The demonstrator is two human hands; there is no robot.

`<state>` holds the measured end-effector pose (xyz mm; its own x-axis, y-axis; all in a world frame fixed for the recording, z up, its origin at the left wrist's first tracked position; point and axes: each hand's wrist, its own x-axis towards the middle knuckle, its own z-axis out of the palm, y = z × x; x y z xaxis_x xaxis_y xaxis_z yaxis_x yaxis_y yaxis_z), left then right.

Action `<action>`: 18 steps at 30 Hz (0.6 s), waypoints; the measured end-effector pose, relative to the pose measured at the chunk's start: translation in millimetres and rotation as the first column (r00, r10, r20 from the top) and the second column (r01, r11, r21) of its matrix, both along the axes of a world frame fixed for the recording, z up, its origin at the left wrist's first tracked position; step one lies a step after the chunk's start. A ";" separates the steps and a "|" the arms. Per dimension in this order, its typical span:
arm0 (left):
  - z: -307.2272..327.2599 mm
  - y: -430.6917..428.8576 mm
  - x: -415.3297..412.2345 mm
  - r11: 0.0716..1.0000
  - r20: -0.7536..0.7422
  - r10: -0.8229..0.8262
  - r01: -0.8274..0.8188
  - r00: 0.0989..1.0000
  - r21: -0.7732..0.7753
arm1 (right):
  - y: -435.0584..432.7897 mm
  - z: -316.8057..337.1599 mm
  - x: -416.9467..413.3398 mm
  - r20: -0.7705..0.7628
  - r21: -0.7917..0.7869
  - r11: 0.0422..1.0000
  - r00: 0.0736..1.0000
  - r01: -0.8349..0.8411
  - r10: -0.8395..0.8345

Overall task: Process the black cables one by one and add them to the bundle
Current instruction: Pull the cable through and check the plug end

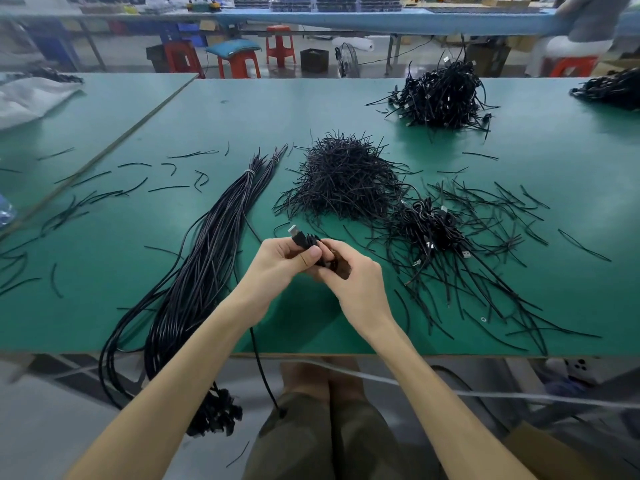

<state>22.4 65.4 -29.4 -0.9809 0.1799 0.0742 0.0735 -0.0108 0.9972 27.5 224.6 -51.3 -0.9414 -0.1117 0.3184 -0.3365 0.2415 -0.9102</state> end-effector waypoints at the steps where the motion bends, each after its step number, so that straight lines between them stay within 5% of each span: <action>1: 0.2 0.2 0.1 1.000 -0.001 0.013 -0.013 1.000 -0.015 | 0.6 1.0 0.7 0.002 0.000 1.000 1.000 -0.004 0.004; 18: 1.6 -11.3 2.6 0.993 -0.037 0.058 -0.061 0.998 -0.102 | -3.5 3.6 4.3 0.063 0.119 0.991 0.997 -0.062 0.054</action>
<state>24.9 54.1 -27.7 -0.9872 0.1300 0.0920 0.1051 0.0974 0.9897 31.8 221.2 -47.7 -0.9491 -0.2008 0.2426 -0.2990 0.3322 -0.8946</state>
